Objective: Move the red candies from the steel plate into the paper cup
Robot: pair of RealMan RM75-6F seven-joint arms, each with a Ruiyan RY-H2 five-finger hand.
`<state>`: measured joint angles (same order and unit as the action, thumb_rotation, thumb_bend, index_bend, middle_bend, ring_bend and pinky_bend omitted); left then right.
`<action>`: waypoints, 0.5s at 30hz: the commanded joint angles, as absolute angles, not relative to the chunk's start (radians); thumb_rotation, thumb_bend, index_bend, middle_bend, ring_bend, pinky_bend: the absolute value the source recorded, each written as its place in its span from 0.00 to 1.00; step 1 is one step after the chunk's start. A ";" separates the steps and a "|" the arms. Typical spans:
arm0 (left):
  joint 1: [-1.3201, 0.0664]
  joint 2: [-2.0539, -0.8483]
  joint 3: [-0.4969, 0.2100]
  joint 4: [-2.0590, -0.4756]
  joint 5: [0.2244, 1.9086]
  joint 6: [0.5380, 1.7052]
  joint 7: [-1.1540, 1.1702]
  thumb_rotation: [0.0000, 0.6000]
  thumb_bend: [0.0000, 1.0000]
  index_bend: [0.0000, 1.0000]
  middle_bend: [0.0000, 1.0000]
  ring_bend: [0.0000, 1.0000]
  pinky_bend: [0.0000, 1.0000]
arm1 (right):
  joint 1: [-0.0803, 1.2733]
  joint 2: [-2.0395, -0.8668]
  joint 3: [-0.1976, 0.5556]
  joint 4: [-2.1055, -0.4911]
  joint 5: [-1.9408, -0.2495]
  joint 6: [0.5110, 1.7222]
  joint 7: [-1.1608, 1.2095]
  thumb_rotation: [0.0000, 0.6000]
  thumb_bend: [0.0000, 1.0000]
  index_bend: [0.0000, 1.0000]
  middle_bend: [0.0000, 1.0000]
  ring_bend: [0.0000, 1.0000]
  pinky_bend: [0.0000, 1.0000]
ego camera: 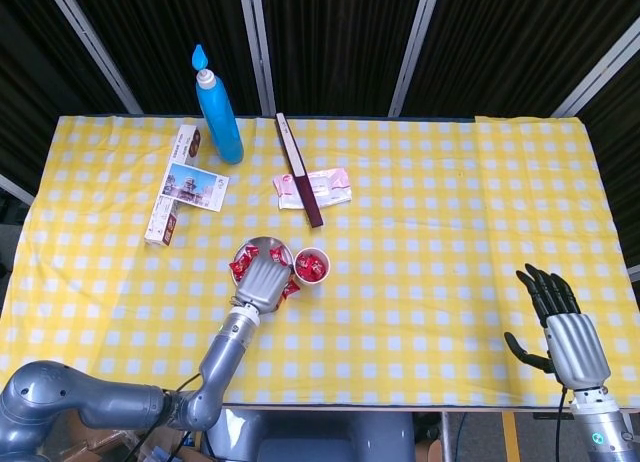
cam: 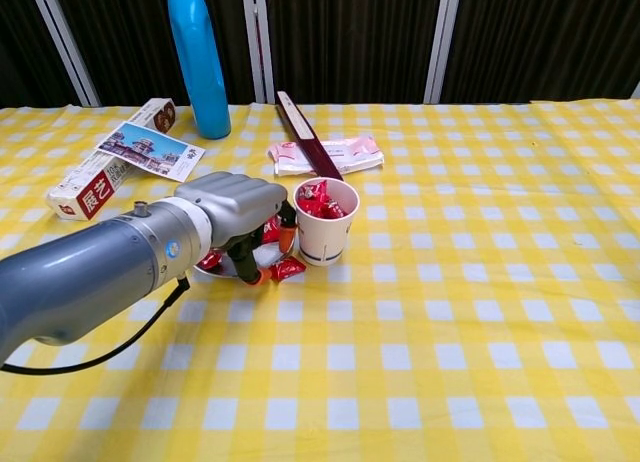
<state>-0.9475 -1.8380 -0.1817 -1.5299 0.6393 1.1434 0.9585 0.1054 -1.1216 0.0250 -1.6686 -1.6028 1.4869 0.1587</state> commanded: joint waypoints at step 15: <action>-0.947 -1.861 -0.177 -1.498 0.639 1.138 0.941 1.00 0.37 0.41 0.96 0.99 1.00 | 0.105 -1.120 0.024 -1.670 -1.603 1.487 0.161 1.00 0.39 0.00 0.00 0.00 0.00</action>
<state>-0.9472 -1.8615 -0.1773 -1.4980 0.6385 1.1378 0.9411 0.1047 -1.1203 0.0243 -1.6703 -1.6026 1.4871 0.1612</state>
